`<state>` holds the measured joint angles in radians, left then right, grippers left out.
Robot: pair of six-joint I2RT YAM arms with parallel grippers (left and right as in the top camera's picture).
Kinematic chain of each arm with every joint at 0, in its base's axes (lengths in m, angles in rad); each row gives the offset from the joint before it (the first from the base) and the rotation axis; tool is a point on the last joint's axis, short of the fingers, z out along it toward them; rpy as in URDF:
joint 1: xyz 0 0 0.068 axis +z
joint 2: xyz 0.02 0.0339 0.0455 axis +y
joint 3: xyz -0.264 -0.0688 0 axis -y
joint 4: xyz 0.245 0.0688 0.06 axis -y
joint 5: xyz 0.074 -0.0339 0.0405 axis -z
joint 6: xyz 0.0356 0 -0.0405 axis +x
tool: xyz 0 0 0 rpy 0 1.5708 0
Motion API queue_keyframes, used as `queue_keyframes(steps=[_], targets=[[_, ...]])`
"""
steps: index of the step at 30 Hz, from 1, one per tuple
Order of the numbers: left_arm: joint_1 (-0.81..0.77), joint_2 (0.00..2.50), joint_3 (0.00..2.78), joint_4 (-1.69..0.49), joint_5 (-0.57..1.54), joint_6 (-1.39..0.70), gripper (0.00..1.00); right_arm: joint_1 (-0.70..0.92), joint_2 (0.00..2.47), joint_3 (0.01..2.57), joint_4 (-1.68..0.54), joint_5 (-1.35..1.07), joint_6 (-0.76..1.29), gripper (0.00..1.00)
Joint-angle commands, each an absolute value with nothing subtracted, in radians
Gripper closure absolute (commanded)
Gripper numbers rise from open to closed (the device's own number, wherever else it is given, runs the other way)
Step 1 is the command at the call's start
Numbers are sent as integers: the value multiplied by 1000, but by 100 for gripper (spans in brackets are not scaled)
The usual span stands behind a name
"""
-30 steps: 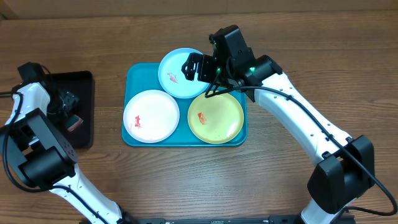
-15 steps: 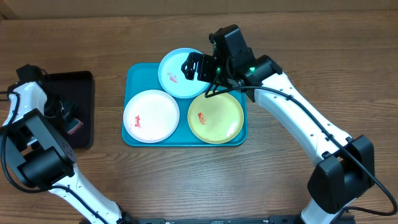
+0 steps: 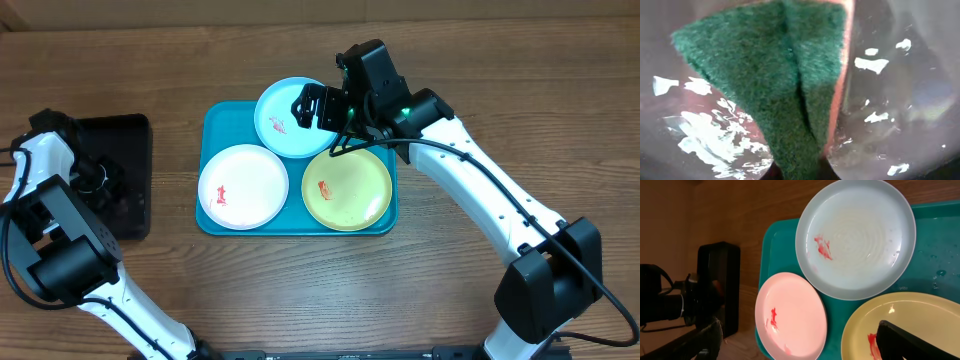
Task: Clean dirty plates on tray and stack at the side
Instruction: 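Grasp the green-and-orange sponge in the black tray with the left gripper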
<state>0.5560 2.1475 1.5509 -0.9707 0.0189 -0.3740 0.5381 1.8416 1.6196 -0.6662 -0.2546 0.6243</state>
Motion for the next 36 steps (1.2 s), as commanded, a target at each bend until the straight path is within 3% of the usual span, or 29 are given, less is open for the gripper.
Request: queue_keyframes(steps=[1,2,14,16,19,20,23,24,25,26,33,36], targets=[[551,2195,1530,-927,4,-362,32,543,1830,1642,-661,-243,622,0],[551,2195,1530,-916,-4,-363,2,543,1830,1642,-661,-243,622,0],[551,2196,1530,-744,-110,-362,1,543,1830,1642,-663,-243,621,0],[551,2196,1530,-734,-131,-362,30,543,1830,1642,-663,-243,621,0],[551,2196,1530,-733,-162,-362,91,543,1830,1642,-663,-243,621,0],[551,2196,1530,-734,-167,-362,96,543,1830,1642,-663,-243,621,0],[551,2196,1530,-754,-160,-363,92,543,1830,1642,-663,-243,621,0],[551,2196,1530,-764,-150,-363,65,543,1830,1642,-663,-243,621,0],[551,2196,1530,-782,-130,-363,26,543,1830,1642,-663,-243,622,0],[551,2196,1530,-801,-109,-362,0,543,1830,1642,-663,-243,621,0],[550,2196,1530,-962,25,-362,2,543,1830,1642,-663,-243,621,0],[550,2196,1530,-966,22,-362,51,543,1830,1642,-663,-243,621,0]])
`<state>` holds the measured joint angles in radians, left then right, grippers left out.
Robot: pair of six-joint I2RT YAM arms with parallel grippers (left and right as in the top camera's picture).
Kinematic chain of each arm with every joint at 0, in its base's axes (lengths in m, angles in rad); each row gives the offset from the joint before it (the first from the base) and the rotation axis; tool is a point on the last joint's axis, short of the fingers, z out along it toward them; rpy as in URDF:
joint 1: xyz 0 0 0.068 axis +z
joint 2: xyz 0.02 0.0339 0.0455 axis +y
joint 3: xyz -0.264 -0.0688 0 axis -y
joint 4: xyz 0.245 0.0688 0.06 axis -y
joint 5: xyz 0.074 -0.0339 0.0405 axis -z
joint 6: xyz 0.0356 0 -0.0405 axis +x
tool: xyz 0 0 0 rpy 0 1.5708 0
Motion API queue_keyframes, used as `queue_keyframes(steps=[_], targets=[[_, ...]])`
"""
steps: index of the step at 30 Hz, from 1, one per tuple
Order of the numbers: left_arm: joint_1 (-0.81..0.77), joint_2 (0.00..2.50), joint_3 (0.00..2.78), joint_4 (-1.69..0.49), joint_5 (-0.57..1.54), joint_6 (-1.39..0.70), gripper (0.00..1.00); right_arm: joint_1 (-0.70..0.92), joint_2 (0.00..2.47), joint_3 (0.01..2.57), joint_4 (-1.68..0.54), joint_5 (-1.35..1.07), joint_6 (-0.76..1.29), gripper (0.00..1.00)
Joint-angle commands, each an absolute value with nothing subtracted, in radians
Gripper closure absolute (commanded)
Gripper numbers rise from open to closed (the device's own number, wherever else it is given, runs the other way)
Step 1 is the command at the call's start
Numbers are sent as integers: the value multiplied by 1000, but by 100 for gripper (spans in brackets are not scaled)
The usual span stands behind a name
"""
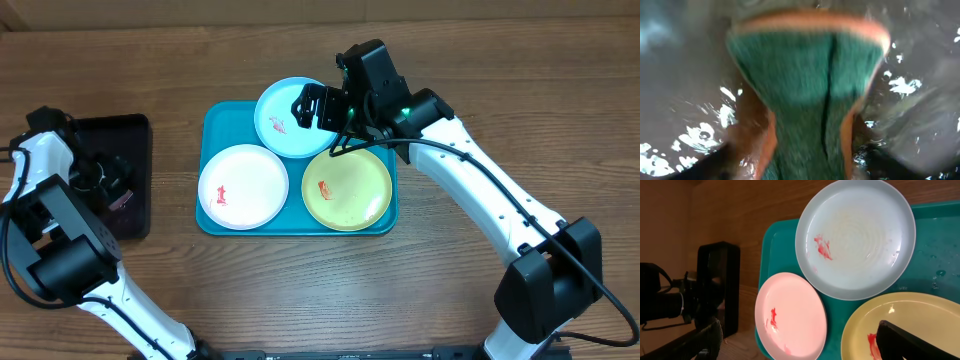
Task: Clean dirty plates on tray and stack at the side
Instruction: 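Grasp the green-and-orange sponge in the black tray with the left gripper, then lift the sponge with the left gripper and carry it toward the white plate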
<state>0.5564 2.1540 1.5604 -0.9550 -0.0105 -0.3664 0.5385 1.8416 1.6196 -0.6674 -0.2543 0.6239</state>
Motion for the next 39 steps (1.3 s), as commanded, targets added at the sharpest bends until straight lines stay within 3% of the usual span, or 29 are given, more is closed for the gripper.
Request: queue_keyframes(steps=[1,3,5,7,18,19,20,22,26,27,29,30,36,39], targets=[[550,2196,1530,-960,18,-362,71,543,1830,1642,-663,-243,621,0],[550,2196,1530,-942,18,-362,94,543,1830,1642,-664,-243,621,0],[550,2196,1530,-915,15,-362,95,543,1830,1642,-664,-243,622,0],[550,2196,1530,-864,-5,-362,0,543,1830,1642,-664,-243,621,0],[550,2196,1527,-727,-198,-358,3,543,1830,1642,-663,-243,622,0],[550,2196,1527,-726,-198,-358,21,543,1830,1642,-663,-243,622,0],[550,2196,1527,-725,-198,-358,55,543,1830,1642,-663,-243,622,0],[550,2196,1527,-723,-202,-359,96,543,1830,1642,-664,-243,622,0],[550,2196,1527,-724,-213,-359,95,543,1830,1642,-666,-243,621,0],[550,2196,1527,-728,-213,-359,78,543,1830,1642,-666,-243,621,0],[550,2196,1527,-747,-209,-359,6,543,1830,1642,-666,-243,622,0],[550,2196,1527,-759,-209,-359,0,543,1830,1642,-666,-243,622,0],[550,2196,1527,-857,-168,-359,1,543,1830,1642,-666,-243,622,0],[550,2196,1527,-889,-108,-359,54,543,1830,1642,-665,-243,621,0]])
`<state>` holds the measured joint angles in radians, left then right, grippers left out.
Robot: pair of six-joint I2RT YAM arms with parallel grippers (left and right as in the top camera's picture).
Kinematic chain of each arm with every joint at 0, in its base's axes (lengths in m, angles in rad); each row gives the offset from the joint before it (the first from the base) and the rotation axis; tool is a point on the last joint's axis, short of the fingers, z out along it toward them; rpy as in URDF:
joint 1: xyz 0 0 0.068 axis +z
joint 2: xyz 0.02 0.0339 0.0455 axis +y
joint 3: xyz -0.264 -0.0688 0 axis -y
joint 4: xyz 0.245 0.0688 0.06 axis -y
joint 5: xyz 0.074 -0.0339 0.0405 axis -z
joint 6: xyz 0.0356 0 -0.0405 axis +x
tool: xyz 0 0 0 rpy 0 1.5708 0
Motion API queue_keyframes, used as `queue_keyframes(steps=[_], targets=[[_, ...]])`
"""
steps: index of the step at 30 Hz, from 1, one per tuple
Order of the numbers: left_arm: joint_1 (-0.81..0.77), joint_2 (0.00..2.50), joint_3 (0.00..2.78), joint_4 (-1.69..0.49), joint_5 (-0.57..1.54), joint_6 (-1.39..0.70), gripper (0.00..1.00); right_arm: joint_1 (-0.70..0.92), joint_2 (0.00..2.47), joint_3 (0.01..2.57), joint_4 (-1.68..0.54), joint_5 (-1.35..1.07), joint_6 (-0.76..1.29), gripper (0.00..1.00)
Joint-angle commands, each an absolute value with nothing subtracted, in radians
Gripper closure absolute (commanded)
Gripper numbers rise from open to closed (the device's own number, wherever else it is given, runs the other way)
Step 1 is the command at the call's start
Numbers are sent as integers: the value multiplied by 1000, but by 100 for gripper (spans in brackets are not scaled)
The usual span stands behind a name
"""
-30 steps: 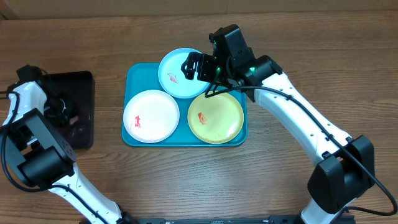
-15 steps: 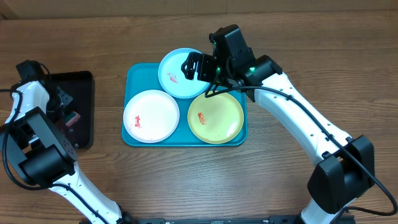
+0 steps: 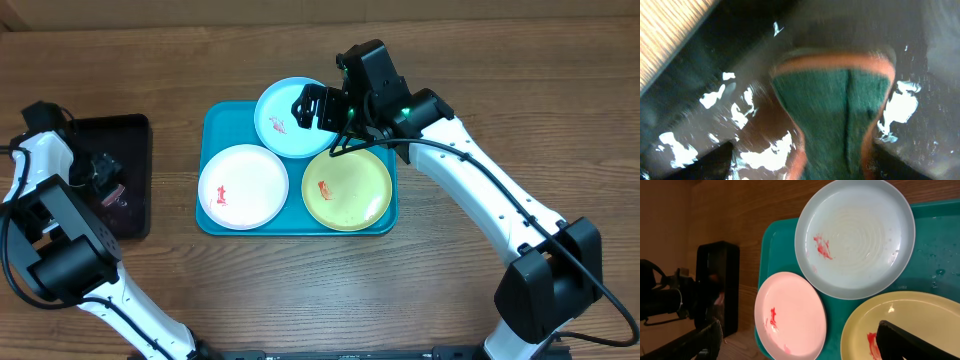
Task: Clean dirty plates on tray and stack at the side
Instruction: 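Lift the sponge with the left gripper and carry it toward the white plate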
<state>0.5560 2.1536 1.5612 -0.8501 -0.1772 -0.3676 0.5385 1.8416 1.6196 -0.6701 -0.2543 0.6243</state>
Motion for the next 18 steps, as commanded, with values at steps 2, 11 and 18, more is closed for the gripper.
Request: queue_keyframes(steps=[2,11,18], targets=[[550,2196,1527,-889,-88,-360,96,543,1830,1642,-662,-243,622,0],[550,2196,1527,-764,-167,-358,0,543,1830,1642,-664,-243,621,0],[550,2196,1527,-719,-273,-358,2,543,1830,1642,-661,-243,622,0]])
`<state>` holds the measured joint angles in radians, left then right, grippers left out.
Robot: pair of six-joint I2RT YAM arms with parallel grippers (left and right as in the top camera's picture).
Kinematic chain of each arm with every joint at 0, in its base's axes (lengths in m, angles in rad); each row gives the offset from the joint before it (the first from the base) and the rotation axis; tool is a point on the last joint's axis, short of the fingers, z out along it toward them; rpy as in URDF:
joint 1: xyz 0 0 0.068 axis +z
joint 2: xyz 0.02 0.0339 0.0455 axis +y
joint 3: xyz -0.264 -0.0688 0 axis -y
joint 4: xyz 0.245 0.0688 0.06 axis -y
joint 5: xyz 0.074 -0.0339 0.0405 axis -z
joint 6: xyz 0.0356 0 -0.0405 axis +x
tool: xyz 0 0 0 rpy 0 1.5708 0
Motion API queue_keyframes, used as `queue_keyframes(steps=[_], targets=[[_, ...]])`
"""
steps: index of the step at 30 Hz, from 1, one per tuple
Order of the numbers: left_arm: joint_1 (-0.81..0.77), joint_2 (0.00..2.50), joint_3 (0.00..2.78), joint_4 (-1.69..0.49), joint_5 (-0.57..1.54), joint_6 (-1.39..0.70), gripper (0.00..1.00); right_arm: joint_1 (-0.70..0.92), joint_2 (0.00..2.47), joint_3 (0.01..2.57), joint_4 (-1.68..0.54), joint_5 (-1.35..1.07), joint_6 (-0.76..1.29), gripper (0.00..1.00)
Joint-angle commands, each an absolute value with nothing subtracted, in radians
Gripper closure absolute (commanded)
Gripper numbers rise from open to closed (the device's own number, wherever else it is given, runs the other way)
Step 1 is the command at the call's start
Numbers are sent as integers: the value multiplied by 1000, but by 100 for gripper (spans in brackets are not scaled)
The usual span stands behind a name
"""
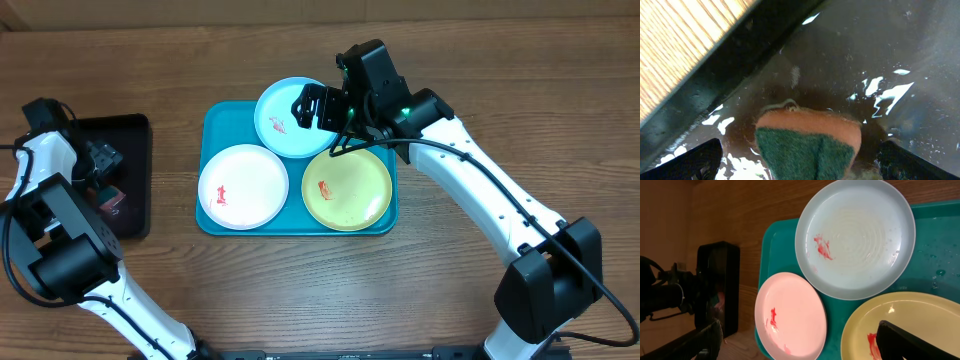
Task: Clean dirty plates on tray and stack at the side
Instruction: 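Lift the sponge with the left gripper and carry it toward the white plate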
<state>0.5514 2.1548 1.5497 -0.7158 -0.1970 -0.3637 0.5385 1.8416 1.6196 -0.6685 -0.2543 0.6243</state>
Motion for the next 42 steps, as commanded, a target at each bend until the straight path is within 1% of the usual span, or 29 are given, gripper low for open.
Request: queue_keyframes(steps=[1,3,4,8,9,10,11,12,15,19,20,21,22,23,24,25,29,30,31,32,38,41,42], targets=[[550,2196,1527,-725,-270,-358,27,543,1830,1642,-659,-243,622,0],[550,2196,1527,-739,-270,-358,85,543,1830,1642,-655,-243,622,0],[550,2196,1527,-747,-269,-358,96,543,1830,1642,-652,-243,622,0],[550,2196,1551,-797,-262,-358,96,543,1830,1642,-651,-243,622,0],[550,2196,1573,-824,-239,-358,89,543,1830,1642,-652,-244,622,0],[550,2196,1588,-844,-212,-358,59,543,1830,1642,-654,-243,622,0],[550,2196,1600,-863,-183,-358,8,543,1830,1642,-655,-243,622,0],[550,2196,1607,-883,-154,-358,0,543,1830,1642,-655,-243,622,0],[550,2196,1610,-942,-69,-358,0,543,1830,1642,-655,-243,622,0],[549,2196,1599,-1000,-23,-359,0,543,1830,1642,-656,-243,622,0],[549,2196,1598,-1011,-22,-358,7,543,1830,1642,-656,-243,622,0],[549,2196,1598,-1020,-22,-358,23,543,1830,1642,-656,-243,622,0],[549,2196,1598,-1025,-22,-358,43,543,1830,1642,-656,-243,621,0],[550,2196,1598,-1026,-27,-358,68,543,1830,1642,-656,-243,621,0],[550,2196,1598,-1024,-34,-358,88,543,1830,1642,-656,-243,621,0],[550,2196,1598,-1023,-39,-359,96,543,1830,1642,-656,-243,621,0],[550,2196,1612,-1018,-80,-359,96,543,1830,1642,-656,-243,622,0],[550,2196,1616,-1017,-89,-359,82,543,1830,1642,-656,-243,622,0],[550,2196,1619,-1016,-89,-358,52,543,1830,1642,-656,-243,622,0],[550,2196,1619,-1007,-90,-358,0,543,1830,1642,-656,-243,622,0],[550,2196,1619,-943,-123,-349,0,543,1830,1642,-664,-244,621,0],[550,2196,1619,-948,-123,-343,38,543,1830,1642,-663,-243,622,0],[550,2196,1620,-954,-123,-343,49,543,1830,1642,-663,-243,622,0]])
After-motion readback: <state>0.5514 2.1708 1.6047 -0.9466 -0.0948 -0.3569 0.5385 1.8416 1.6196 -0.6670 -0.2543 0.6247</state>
